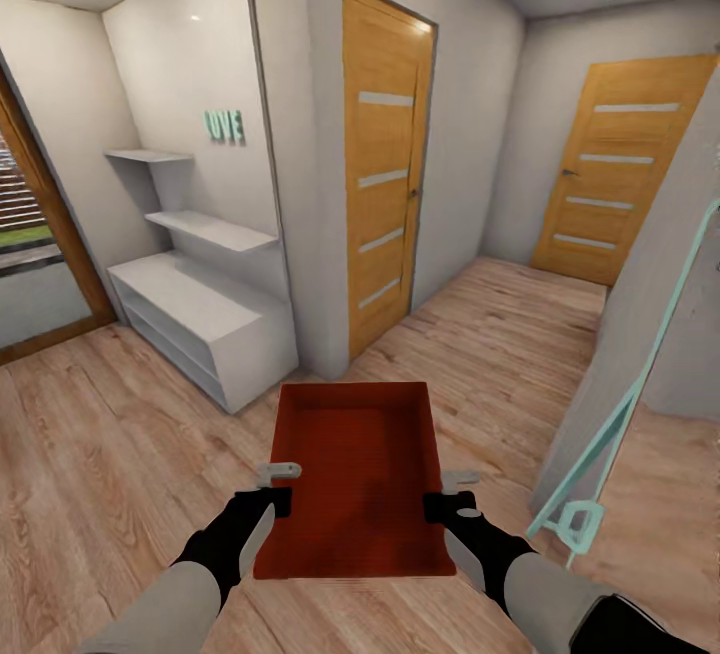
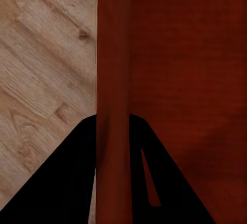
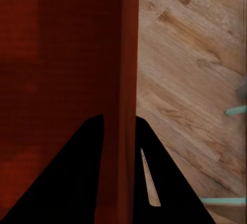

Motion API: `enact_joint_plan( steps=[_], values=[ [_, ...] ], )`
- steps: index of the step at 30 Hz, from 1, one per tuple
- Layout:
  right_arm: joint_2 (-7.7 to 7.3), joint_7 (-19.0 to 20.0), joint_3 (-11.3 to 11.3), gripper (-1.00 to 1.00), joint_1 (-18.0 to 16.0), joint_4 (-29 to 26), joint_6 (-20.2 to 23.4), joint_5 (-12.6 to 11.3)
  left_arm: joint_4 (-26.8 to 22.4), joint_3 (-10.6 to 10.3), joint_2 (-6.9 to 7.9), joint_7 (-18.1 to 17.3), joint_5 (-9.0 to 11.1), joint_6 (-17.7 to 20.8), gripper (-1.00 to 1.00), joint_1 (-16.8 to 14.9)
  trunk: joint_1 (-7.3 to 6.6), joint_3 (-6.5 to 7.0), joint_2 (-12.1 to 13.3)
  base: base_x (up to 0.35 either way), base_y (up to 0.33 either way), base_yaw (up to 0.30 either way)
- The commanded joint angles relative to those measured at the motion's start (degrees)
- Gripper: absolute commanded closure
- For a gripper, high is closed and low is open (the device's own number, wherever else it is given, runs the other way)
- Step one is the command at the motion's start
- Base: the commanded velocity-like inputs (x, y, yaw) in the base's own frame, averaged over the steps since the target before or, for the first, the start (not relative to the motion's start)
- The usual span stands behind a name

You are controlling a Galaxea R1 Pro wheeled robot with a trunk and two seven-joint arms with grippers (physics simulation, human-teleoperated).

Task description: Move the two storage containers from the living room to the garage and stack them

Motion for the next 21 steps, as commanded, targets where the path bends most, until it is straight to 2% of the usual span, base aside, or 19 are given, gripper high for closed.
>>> enact_joint_plan(
  steps=[1,7,21],
  values=[
    [-0.77,-1.47,-1.83,1.00,-0.13,-0.15,-0.17,0.88,0.32,-0.12,0.47,0.52,-0.77,0.58,1.00,0.02,0.06,-0.09,-0.10,0.322,0.000,-0.220],
    [-0.76,-1.47,-1.83,1.00,-0.13,-0.15,-0.17,0.88,0.32,-0.12,0.47,0.52,-0.77,0.58,1.00,0.02,0.06,-0.09,-0.10,0.322,0.000,-0.145],
    [-0.85,-1.47,-1.83,1.00,-0.13,-0.15,-0.17,0.88,0.32,-0.12,0.47,0.52,-0.77,0.58,1.00,0.02,0.06,-0.09,-0.10,0.323,0.000,-0.007]
  ],
)
